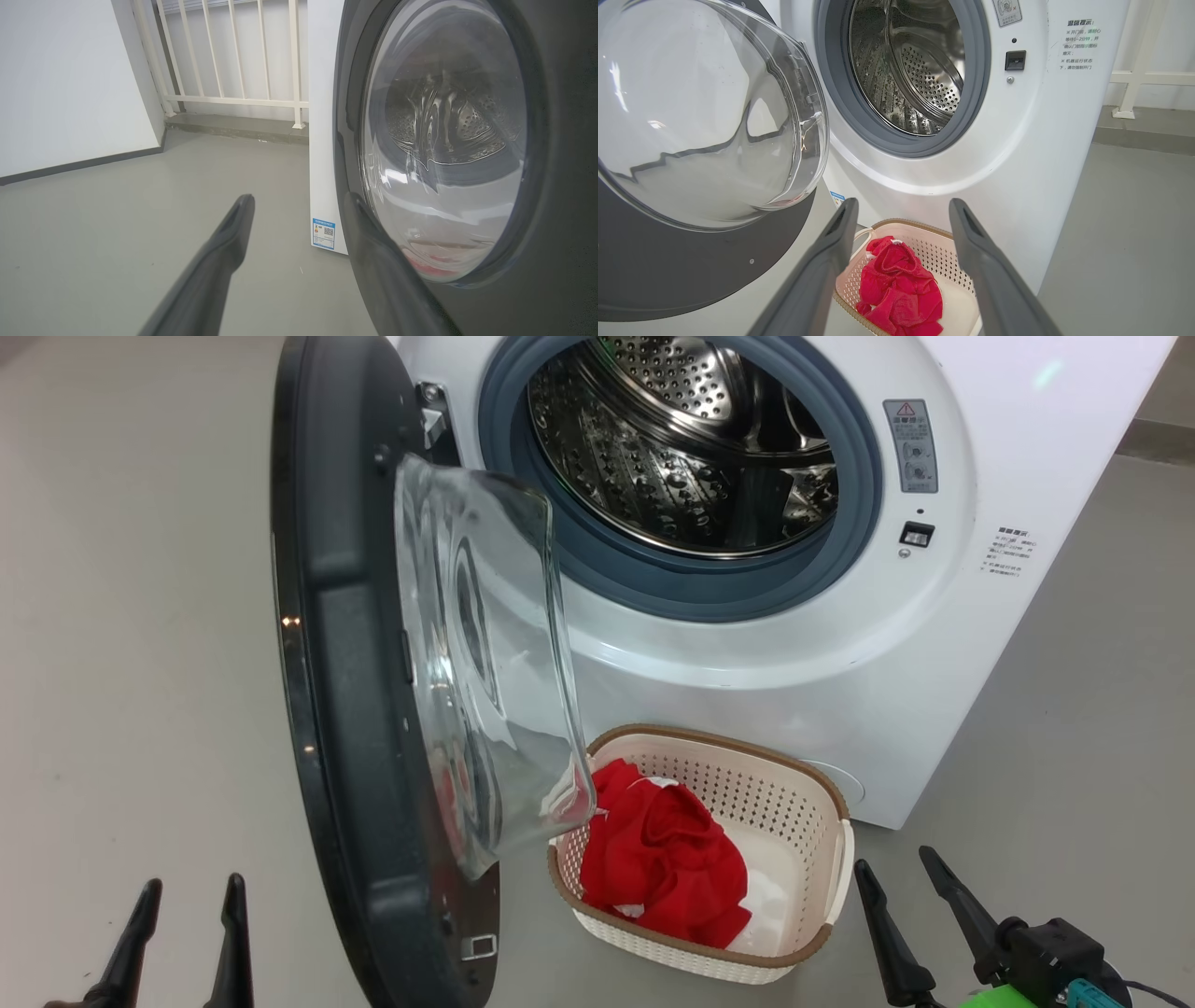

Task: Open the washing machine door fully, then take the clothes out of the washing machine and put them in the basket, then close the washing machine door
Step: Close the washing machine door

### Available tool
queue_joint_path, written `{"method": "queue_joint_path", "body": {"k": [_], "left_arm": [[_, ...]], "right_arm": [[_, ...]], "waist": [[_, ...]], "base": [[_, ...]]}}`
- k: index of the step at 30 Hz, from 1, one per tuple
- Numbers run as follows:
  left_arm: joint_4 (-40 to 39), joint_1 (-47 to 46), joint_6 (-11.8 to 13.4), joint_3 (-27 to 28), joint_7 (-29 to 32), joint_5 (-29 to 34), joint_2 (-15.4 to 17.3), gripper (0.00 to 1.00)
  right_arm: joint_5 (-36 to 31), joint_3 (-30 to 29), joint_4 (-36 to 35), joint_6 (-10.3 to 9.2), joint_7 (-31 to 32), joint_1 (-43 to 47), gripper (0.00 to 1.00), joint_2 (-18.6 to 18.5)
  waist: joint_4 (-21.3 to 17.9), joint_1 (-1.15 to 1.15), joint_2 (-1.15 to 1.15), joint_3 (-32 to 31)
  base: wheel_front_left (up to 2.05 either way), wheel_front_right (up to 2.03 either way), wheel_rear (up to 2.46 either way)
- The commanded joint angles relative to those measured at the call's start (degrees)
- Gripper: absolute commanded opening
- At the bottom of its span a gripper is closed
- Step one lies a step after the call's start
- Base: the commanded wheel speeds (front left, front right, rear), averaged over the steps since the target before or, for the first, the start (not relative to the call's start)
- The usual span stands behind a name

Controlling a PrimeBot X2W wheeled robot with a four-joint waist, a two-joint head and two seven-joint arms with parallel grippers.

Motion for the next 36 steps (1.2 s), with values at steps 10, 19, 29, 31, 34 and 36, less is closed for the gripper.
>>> {"method": "queue_joint_path", "body": {"k": [10,19,29,31,34,36], "left_arm": [[-1.47,-0.83,-0.32,2.50,-0.70,0.71,0.91,1.00],[-1.07,-1.53,-0.32,1.81,-0.70,-0.75,1.93,0.00],[-0.19,-5.51,-0.32,-0.19,-0.70,-10.21,7.04,0.00],[0.35,-6.66,-0.32,-1.01,-0.70,-12.99,9.23,0.00],[1.96,-9.16,-0.32,-2.97,-0.70,-19.80,14.55,0.00],[3.00,-10.30,-0.32,-4.70,-0.31,-24.82,17.32,0.00]], "right_arm": [[-0.33,1.34,-1.42,0.28,-0.37,-0.92,1.00,-0.65],[-0.15,1.63,-1.39,0.28,-0.37,-0.49,1.00,-0.56],[-0.28,1.51,-1.48,0.28,-0.37,-0.60,1.00,-0.48],[-0.33,1.58,-1.45,0.28,-0.37,-0.71,1.00,-0.45],[-0.48,1.63,-1.36,0.28,-0.37,-0.97,1.00,-0.40],[-0.51,1.67,-1.33,0.28,-0.37,-1.04,1.00,-0.37]], "waist": [[0.11,0.00,0.00,-0.28],[0.27,0.00,0.00,-0.73],[0.81,0.00,0.00,-0.33],[0.85,0.00,0.00,-0.18],[0.84,0.00,0.00,0.15],[0.73,0.00,0.00,0.30]], "base": [[0.00,0.00,0.00],[0.00,0.00,0.00],[0.00,0.00,0.00],[0.00,0.00,0.00],[0.00,0.00,0.00],[0.00,0.00,0.00]]}}
